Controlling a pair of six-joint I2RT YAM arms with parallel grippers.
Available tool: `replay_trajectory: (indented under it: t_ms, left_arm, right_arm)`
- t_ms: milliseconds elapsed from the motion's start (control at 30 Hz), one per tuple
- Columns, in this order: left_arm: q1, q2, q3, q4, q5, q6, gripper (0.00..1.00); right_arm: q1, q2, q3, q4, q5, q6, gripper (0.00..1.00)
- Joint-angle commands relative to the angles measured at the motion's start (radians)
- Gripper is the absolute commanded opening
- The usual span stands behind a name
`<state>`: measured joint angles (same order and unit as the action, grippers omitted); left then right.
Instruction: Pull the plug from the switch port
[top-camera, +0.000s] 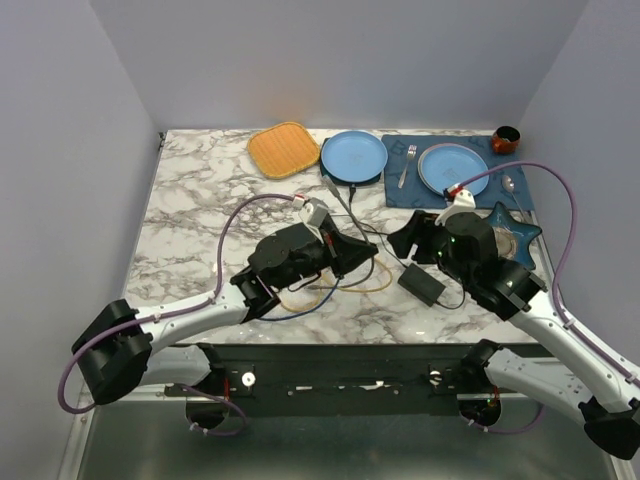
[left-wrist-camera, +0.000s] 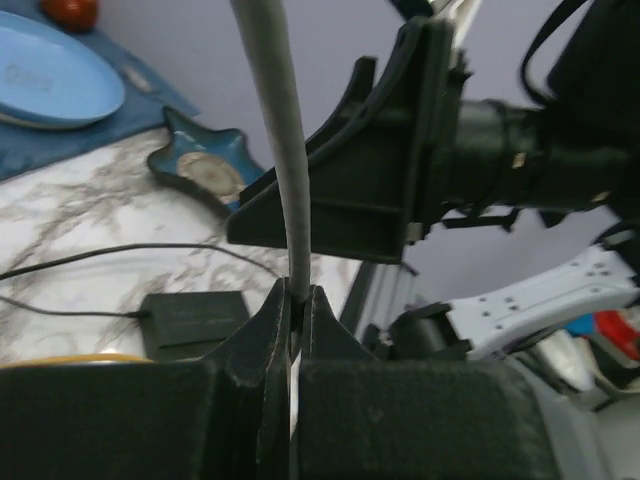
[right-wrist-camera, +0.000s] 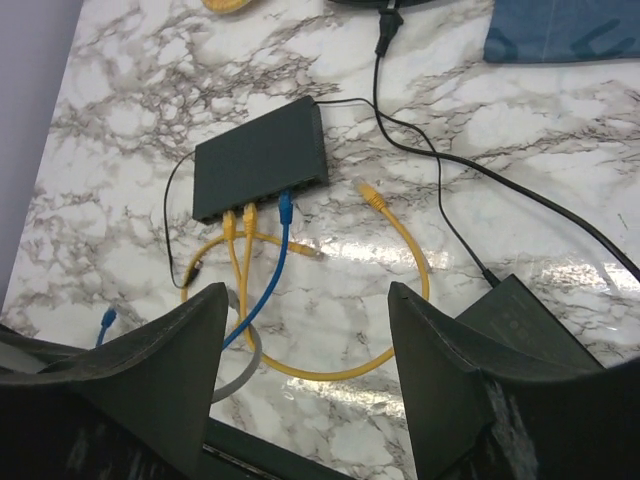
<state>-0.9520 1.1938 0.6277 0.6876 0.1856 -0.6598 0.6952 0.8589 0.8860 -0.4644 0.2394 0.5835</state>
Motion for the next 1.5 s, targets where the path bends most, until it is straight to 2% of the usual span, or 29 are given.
replay_trajectory:
  t_ms: [0, 67, 167, 333, 467, 500, 633, 700, 867, 967, 1100, 1267, 1367, 1400, 1433, 1467]
  left_arm:
    - [0.044, 0.073, 0.026, 0.372, 0.268, -0.315, 0.0]
    - [0.048, 0.105, 0.047, 0.421, 0.308, -0.36, 0.0]
    - [0.048, 0.153, 0.06, 0.409, 0.362, -0.376, 0.0]
    - [0.062, 0.185, -0.006, 0.45, 0.399, -0.405, 0.0]
    - [0.111, 0.152, -0.133, 0.651, 0.391, -0.532, 0.0]
    - [0.122, 0.145, -0.149, 0.756, 0.387, -0.561, 0.0]
    - [0.176, 0.151, -0.155, 0.969, 0.382, -0.72, 0.0]
    - [0.185, 0.164, -0.109, 1.0, 0.408, -0.783, 0.0]
    - [0.194, 0.165, -0.059, 0.988, 0.437, -0.787, 0.0]
    - [0.225, 0.181, -0.097, 0.997, 0.428, -0.805, 0.0]
    - [0.245, 0.182, -0.132, 0.992, 0.422, -0.794, 0.0]
    - [0.286, 0.155, -0.099, 0.906, 0.433, -0.75, 0.0]
    - [0.324, 0.061, 0.002, 0.639, 0.46, -0.643, 0.0]
    - [0.343, 0.029, 0.038, 0.393, 0.459, -0.498, 0.0]
    - [0.349, -0.035, 0.081, 0.237, 0.44, -0.404, 0.0]
    - [0.351, -0.066, 0.186, 0.066, 0.405, -0.308, 0.0]
  right_arm:
    - [0.004, -0.034, -0.045, 0.041, 0.089, 0.022, 0.73]
    - [0.004, -0.034, -0.058, 0.041, 0.092, 0.021, 0.73]
    - [0.004, -0.028, -0.081, 0.043, 0.083, 0.015, 0.72]
    - [0.003, -0.012, -0.119, 0.027, 0.078, 0.009, 0.71]
    - [0.004, 0.003, -0.146, 0.007, 0.099, 0.022, 0.71]
    - [0.004, 0.002, -0.156, 0.006, 0.107, 0.041, 0.71]
    - [0.003, -0.009, -0.185, 0.032, 0.117, 0.056, 0.71]
    - [0.004, 0.008, -0.186, 0.033, 0.104, 0.05, 0.71]
    - [0.003, 0.066, -0.217, 0.035, 0.054, 0.059, 0.7]
    - [0.004, 0.098, -0.246, 0.055, -0.02, 0.047, 0.66]
    - [0.004, 0.166, -0.304, 0.145, -0.143, 0.032, 0.5]
    - [0.003, 0.144, -0.352, 0.185, -0.146, 0.058, 0.47]
    - [0.004, 0.077, -0.354, 0.162, -0.079, 0.064, 0.51]
    - [0.004, 0.056, -0.352, 0.144, -0.06, 0.067, 0.54]
    - [0.004, 0.04, -0.351, 0.139, -0.045, 0.067, 0.55]
    - [0.004, 0.011, -0.351, 0.132, -0.017, 0.07, 0.55]
